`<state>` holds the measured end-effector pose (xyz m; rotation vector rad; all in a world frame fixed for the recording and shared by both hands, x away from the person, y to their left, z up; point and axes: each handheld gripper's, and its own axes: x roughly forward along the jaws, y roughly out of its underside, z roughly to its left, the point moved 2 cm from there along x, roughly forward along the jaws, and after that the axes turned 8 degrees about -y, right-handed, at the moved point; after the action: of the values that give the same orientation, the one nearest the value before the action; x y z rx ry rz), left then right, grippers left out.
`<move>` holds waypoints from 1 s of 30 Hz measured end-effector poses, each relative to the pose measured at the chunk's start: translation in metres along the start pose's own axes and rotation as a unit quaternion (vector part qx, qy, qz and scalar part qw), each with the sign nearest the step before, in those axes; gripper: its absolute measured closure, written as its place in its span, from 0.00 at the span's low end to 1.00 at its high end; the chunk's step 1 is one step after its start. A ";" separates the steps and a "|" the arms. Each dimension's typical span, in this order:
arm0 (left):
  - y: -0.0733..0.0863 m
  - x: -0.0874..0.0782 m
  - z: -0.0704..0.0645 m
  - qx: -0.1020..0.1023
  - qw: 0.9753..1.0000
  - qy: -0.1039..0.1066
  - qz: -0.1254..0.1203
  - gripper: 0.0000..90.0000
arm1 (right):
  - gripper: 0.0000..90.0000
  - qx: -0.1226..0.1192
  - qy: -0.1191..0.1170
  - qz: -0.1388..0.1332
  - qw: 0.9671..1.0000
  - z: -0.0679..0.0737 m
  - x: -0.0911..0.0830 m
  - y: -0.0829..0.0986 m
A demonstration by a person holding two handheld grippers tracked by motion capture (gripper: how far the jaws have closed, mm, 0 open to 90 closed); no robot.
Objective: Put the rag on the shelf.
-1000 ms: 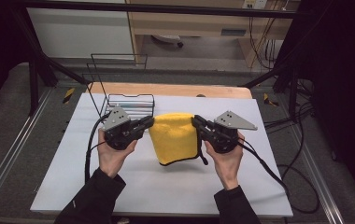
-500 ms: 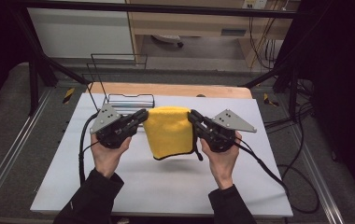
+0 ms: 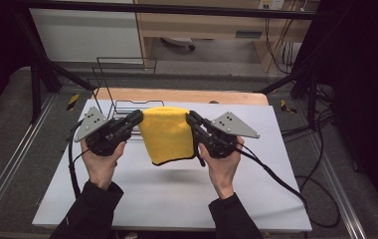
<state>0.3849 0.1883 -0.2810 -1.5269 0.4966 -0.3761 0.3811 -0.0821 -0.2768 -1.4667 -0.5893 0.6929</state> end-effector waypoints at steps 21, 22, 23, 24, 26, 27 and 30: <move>-0.022 -0.016 0.042 -0.023 0.998 -0.049 -0.043 0.94 | 0.91 -0.011 -0.013 -0.025 1.000 0.024 0.047 -0.022; -0.024 -0.016 0.044 -0.025 0.997 -0.051 -0.045 0.94 | 0.91 -0.013 -0.014 -0.025 1.000 0.024 0.050 -0.024; -0.025 -0.016 0.046 -0.026 0.997 -0.052 -0.047 0.94 | 0.91 -0.014 -0.013 -0.026 0.999 0.025 0.052 -0.025; -0.026 -0.016 0.048 -0.028 0.997 -0.054 -0.050 0.94 | 0.91 -0.014 -0.013 -0.026 0.999 0.026 0.054 -0.027; -0.029 -0.017 0.052 -0.031 0.996 -0.056 -0.054 0.94 | 0.91 -0.016 -0.015 -0.028 0.999 0.026 0.059 -0.030; -0.030 -0.017 0.053 -0.034 0.996 -0.057 -0.056 0.94 | 0.91 -0.017 -0.015 -0.029 0.999 0.026 0.061 -0.031; -0.033 -0.017 0.059 -0.035 0.996 -0.061 -0.061 0.94 | 0.91 -0.018 -0.015 -0.030 0.999 0.027 0.068 -0.036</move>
<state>0.4038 0.2464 -0.2478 -1.6423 0.3238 -0.3604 0.4099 -0.0134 -0.2443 -1.4672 -0.6700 0.6615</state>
